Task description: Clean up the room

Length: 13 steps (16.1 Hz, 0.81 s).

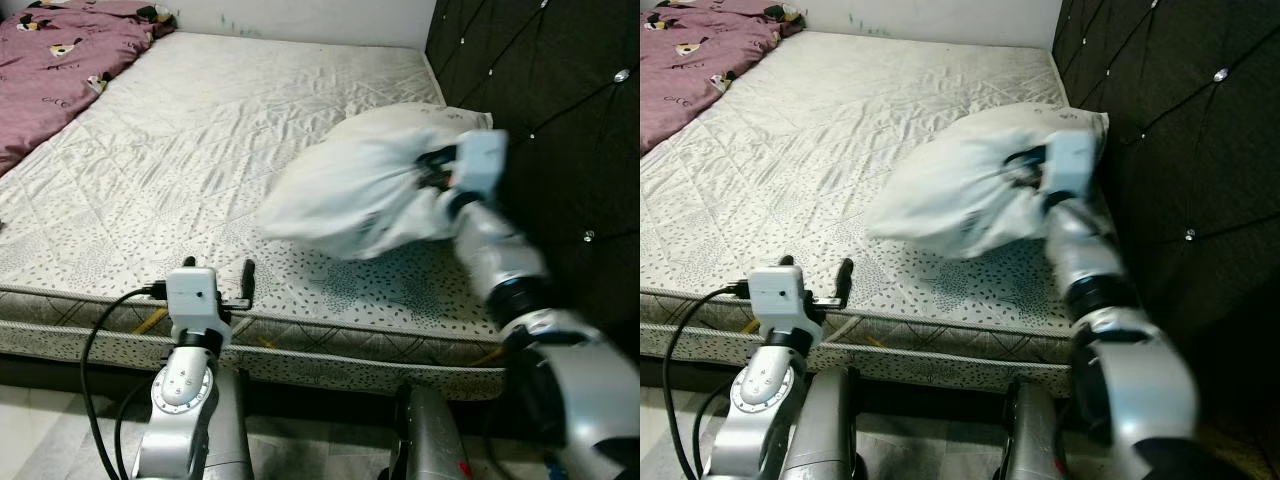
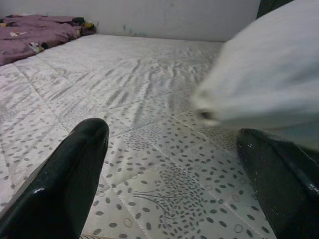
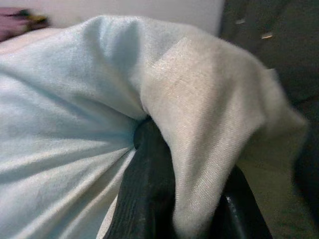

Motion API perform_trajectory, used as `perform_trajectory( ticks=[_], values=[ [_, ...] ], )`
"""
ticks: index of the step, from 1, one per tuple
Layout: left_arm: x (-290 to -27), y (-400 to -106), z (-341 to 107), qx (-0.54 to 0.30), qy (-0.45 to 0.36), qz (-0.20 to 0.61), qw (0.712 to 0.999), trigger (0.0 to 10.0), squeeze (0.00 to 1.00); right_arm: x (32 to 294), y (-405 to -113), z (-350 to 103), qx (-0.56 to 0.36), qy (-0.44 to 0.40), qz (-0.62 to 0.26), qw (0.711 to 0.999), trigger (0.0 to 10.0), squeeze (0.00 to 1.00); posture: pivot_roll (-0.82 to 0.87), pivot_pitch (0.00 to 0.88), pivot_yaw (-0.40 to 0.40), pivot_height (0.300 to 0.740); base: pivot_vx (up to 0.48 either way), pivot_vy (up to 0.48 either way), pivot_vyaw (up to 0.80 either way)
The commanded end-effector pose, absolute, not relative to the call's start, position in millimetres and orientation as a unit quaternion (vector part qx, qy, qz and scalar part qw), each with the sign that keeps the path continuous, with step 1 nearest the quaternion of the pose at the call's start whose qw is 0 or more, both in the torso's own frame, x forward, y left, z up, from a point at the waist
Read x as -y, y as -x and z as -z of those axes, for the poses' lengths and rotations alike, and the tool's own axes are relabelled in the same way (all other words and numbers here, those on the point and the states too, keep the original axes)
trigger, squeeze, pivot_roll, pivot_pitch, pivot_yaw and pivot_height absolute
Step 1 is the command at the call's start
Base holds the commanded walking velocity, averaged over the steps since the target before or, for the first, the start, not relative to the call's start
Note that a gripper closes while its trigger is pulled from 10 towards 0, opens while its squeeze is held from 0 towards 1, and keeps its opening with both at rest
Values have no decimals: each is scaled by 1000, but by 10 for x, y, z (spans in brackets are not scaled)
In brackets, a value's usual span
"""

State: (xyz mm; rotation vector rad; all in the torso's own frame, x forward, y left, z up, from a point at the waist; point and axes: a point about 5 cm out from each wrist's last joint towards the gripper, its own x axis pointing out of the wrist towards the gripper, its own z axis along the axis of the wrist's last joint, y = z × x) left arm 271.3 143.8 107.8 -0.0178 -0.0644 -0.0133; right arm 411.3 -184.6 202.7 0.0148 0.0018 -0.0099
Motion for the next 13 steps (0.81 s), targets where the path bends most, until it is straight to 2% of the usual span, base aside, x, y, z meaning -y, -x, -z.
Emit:
perform_trajectory(
  ticks=[1,2,6,8,11,12,13],
  values=[
    [-1397,-2742,-1087,35,11,10,999,10000,0,2090,-4145,-2416,66,-12,51,996,0,0,89,0,-37,527,0,0,0],
    [-1380,-2745,-1087,36,12,11,999,10000,0,2170,-4138,-2468,76,-9,58,995,0,0,89,0,-37,527,0,0,0],
    [-1339,-2714,-1052,33,14,16,999,10000,0,2583,-4035,-2568,95,87,72,989,0,0,80,0,-30,527,0,0,0],
    [-1364,-2699,-1064,37,18,15,999,10000,0,2657,-3925,-2207,57,151,41,986,0,0,81,0,-33,527,0,0,0],
    [-1400,-2685,-1050,34,16,13,999,10000,0,2720,-3755,-1816,30,157,29,987,0,0,61,0,-17,527,0,0,0],
    [-1394,-2684,-1048,31,20,24,999,10000,0,2594,-3599,-1505,14,198,-22,980,0,0,35,0,11,527,0,0,0],
    [-1394,-2684,-1048,31,20,24,999,10000,0,2594,-3599,-1505,14,198,-22,980,0,0,35,0,11,527,0,0,0]
  ],
)
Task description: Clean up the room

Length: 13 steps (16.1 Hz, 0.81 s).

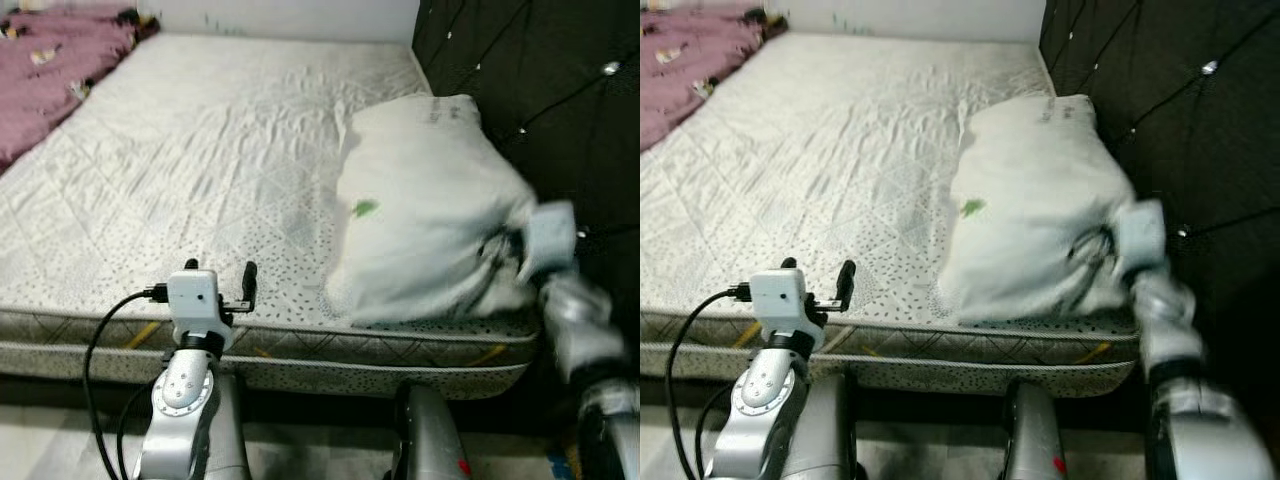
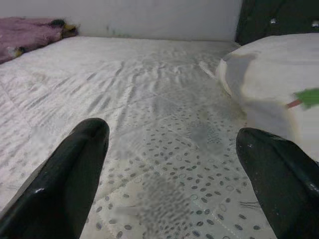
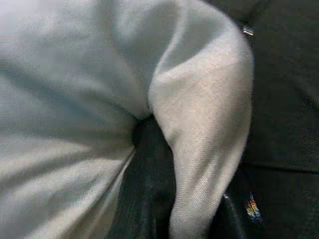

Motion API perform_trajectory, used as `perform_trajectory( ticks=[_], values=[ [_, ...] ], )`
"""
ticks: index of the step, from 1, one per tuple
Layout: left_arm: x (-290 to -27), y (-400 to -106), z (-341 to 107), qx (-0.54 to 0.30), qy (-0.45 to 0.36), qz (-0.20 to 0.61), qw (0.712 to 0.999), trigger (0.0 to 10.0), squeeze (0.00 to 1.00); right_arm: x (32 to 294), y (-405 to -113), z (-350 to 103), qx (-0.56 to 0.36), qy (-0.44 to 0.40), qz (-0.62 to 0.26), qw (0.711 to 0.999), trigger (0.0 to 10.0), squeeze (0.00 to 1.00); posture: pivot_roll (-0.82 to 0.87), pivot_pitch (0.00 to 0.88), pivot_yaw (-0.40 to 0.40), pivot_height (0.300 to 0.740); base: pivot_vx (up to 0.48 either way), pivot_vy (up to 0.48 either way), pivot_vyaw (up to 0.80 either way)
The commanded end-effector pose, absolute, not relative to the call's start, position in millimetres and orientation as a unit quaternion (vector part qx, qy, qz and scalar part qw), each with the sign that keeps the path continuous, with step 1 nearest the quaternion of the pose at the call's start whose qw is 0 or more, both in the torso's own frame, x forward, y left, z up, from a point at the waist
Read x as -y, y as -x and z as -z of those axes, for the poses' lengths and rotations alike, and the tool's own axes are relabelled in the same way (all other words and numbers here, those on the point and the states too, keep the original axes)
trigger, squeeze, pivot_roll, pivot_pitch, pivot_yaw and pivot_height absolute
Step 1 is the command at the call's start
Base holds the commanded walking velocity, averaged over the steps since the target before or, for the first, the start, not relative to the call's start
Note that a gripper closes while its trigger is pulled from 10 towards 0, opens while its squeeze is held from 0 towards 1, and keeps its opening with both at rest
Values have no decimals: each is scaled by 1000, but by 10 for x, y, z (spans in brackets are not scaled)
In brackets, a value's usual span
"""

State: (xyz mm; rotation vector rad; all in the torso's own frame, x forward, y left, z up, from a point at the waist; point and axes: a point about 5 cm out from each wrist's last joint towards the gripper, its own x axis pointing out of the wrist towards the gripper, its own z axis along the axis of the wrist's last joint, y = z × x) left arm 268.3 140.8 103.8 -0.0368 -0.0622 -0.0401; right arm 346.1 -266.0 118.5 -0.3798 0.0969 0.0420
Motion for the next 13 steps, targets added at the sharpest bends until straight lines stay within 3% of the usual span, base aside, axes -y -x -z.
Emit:
perform_trajectory(
  ticks=[1,4,8,9,13],
  values=[
    [-1381,-2689,-1050,30,23,30,999,10000,0,2499,-3551,-1433,16,215,-60,975,0,0,27,0,19,527,0,0,0],
    [-1338,-2726,-1057,28,24,47,998,10000,0,2207,-3477,-1305,5,196,-186,963,0,0,13,0,30,527,0,0,0],
    [-1383,-2729,-1086,34,24,36,998,10000,0,2031,-3428,-1344,15,151,-243,958,0,0,33,0,29,527,0,0,0],
    [-1390,-2715,-1089,33,26,34,999,10000,0,1935,-3376,-1309,9,159,-298,941,0,0,29,0,41,527,0,0,0],
    [-1354,-2755,-1100,33,27,46,998,10000,0,2137,-3623,-1459,-22,190,-256,948,0,0,21,0,50,527,0,0,0]
  ],
)
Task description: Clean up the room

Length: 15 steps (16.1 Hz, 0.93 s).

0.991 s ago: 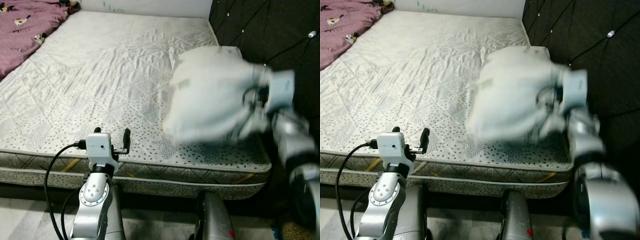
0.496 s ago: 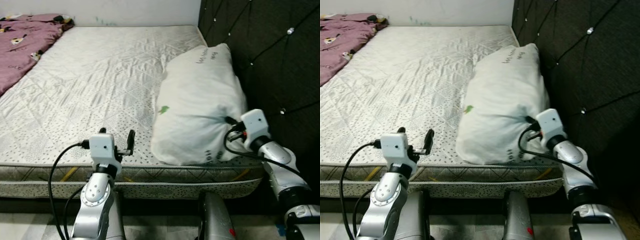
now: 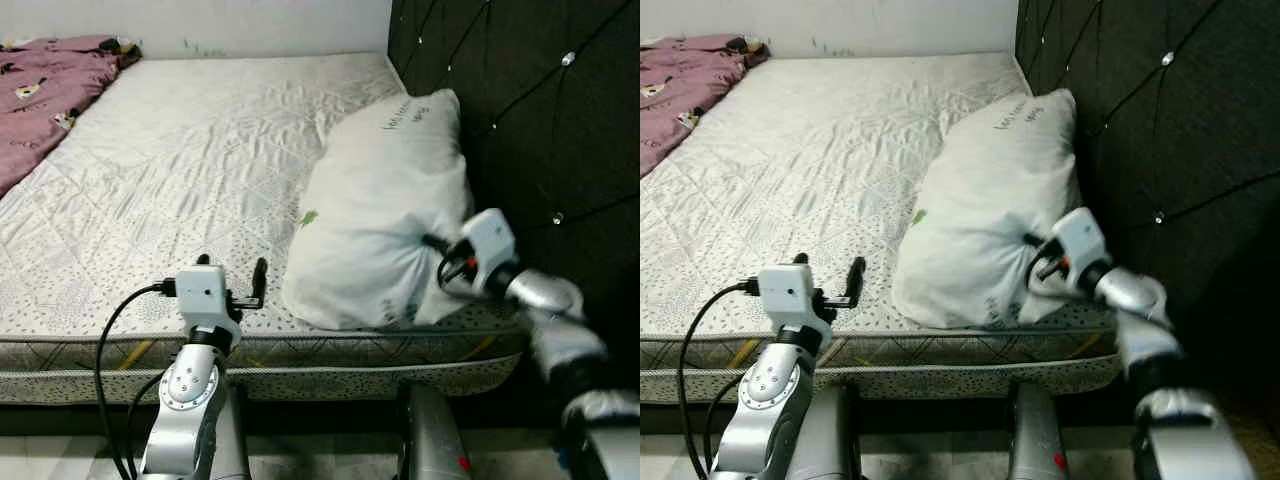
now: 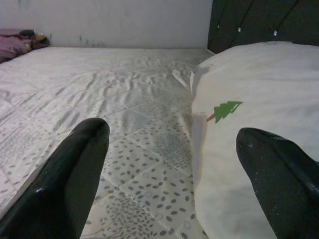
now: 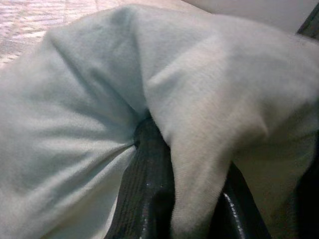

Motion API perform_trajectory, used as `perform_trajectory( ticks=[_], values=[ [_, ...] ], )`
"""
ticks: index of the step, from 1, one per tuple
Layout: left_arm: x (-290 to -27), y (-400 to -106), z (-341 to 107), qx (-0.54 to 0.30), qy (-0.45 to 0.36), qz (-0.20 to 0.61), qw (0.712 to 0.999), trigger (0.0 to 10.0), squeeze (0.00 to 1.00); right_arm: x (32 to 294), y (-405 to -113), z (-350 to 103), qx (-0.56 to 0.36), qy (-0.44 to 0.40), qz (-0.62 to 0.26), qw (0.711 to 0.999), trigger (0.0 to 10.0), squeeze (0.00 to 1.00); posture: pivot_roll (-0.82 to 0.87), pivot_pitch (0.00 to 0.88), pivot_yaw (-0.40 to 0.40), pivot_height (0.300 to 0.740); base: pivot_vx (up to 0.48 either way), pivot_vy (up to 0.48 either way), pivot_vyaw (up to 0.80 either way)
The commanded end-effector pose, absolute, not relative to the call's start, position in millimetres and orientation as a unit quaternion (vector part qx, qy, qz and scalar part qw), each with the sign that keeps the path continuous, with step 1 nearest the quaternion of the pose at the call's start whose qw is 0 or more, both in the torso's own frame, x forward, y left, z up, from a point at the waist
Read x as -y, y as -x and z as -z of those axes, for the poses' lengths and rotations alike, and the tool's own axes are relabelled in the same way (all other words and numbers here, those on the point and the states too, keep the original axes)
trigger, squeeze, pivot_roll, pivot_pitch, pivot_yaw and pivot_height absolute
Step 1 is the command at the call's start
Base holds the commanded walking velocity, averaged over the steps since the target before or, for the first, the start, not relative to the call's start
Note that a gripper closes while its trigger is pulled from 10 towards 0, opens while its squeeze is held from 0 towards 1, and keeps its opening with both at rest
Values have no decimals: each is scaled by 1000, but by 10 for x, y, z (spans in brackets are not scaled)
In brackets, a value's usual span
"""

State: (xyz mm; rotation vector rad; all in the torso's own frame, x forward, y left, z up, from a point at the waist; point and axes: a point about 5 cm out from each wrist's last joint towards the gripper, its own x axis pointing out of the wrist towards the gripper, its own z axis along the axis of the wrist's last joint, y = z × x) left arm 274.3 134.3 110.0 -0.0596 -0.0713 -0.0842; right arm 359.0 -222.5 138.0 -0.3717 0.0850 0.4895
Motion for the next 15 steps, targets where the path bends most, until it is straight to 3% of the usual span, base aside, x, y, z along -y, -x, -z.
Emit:
perform_trajectory(
  ticks=[1,7,11,15],
  values=[
    [-1361,-2771,-1112,35,27,45,998,10000,0,2205,-3675,-1533,-27,194,-240,951,0,0,21,0,50,527,0,0,0],
    [-1394,-2758,-1130,39,23,29,999,10000,0,2517,-4003,-2279,-14,193,-87,977,0,0,55,0,26,527,0,0,0],
    [-1428,-2748,-1120,38,22,17,999,10000,0,2521,-4064,-2619,14,229,-67,971,0,0,55,0,12,527,0,0,0],
    [-1416,-2755,-1131,41,20,10,999,10000,0,2565,-4051,-2591,0,276,-62,959,0,0,56,0,9,527,0,0,0]
  ],
)
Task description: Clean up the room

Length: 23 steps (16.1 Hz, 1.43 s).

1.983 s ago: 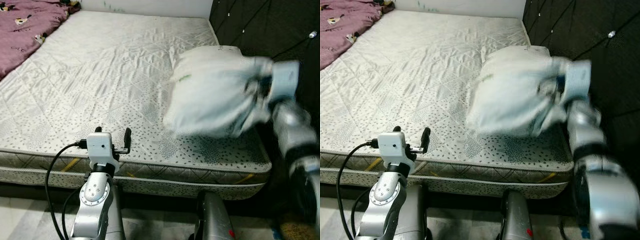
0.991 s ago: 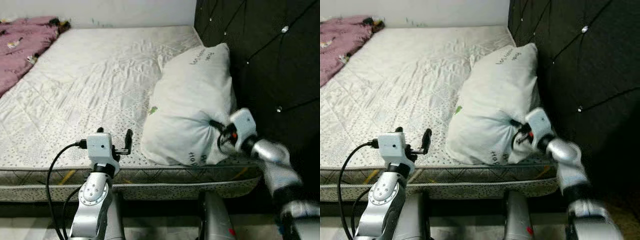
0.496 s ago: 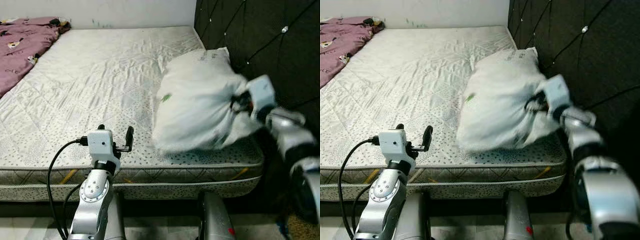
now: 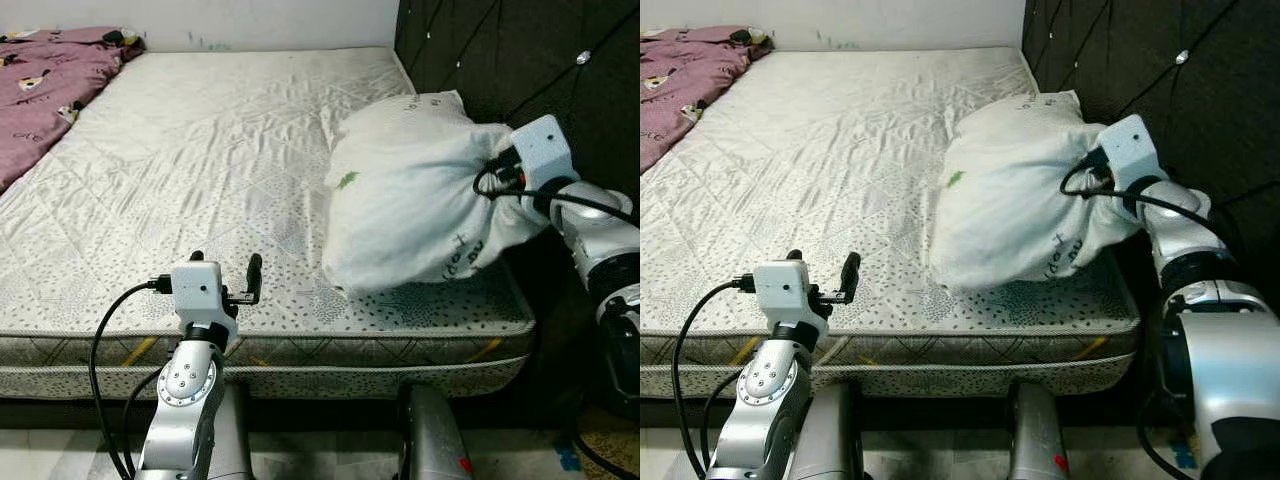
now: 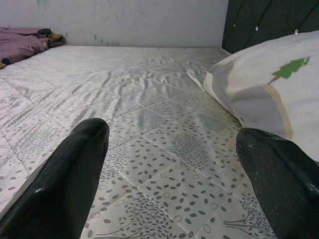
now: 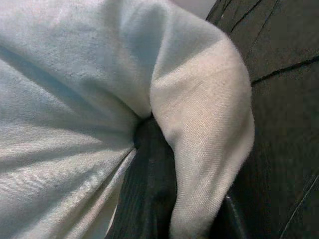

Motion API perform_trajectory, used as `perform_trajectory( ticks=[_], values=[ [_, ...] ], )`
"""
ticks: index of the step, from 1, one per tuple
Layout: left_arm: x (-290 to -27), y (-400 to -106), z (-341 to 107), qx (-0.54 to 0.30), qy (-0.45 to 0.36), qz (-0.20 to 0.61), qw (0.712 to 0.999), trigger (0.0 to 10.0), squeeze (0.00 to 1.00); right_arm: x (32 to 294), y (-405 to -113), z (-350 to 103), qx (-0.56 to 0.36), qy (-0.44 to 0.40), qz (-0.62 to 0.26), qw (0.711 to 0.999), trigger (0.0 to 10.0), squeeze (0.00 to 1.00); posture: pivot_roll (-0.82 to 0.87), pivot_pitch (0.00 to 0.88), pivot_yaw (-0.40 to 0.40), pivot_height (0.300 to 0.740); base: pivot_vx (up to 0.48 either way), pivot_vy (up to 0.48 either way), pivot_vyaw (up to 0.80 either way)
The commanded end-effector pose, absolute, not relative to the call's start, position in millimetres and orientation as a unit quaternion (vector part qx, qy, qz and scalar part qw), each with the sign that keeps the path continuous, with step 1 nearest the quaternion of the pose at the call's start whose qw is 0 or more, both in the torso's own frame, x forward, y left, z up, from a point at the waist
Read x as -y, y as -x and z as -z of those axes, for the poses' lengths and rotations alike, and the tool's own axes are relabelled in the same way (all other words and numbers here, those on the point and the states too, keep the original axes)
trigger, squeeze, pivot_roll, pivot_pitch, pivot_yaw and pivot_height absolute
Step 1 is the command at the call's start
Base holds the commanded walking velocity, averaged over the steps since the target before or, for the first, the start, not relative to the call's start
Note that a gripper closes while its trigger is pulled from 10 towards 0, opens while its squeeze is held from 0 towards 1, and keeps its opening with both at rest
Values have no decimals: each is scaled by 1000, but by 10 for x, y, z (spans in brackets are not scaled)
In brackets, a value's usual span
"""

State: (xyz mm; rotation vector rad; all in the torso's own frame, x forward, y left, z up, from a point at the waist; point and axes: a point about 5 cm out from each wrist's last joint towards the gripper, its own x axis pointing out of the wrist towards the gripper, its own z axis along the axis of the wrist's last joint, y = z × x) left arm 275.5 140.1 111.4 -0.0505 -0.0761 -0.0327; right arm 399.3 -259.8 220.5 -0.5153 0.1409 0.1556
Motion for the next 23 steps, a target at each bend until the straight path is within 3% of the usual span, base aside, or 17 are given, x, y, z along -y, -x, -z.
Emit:
perform_trajectory(
  ticks=[1,5,12,16,17,19,20,21,23],
  values=[
    [-1418,-2752,-1133,42,20,8,999,10000,0,2569,-4051,-2593,1,281,-58,958,0,0,66,0,-9,527,0,0,0],
    [-1455,-2683,-1121,39,17,-4,999,10000,0,2644,-4017,-2498,9,273,-26,962,0,0,92,0,-21,527,0,0,0],
    [-1429,-2647,-1074,23,15,16,999,10000,0,3127,-3600,-1808,6,201,81,976,0,0,43,20,15,527,0,0,0],
    [-1414,-2679,-1081,23,14,27,999,10000,0,3042,-3461,-1554,10,182,73,981,0,0,24,21,27,527,0,0,0],
    [-1406,-2682,-1077,21,15,28,999,10000,0,2896,-3457,-1474,10,169,52,984,10000,0,26,22,25,527,0,0,0],
    [-1385,-2661,-1069,20,17,29,999,10000,0,2627,-3486,-1424,16,166,7,986,10000,0,34,20,19,527,0,0,0],
    [-1386,-2652,-1064,19,18,28,999,10000,0,2559,-3494,-1418,18,163,-3,986,10000,173,38,18,16,527,0,0,0],
    [-1393,-2647,-1055,17,19,25,999,10000,0,2495,-3500,-1408,16,143,-6,990,10000,1000,41,17,7,527,0,0,0],
    [-1400,-2642,-1043,15,19,21,999,10000,0,2398,-3500,-1401,16,130,-15,991,10000,1000,42,18,1,527,0,0,0]
  ],
)
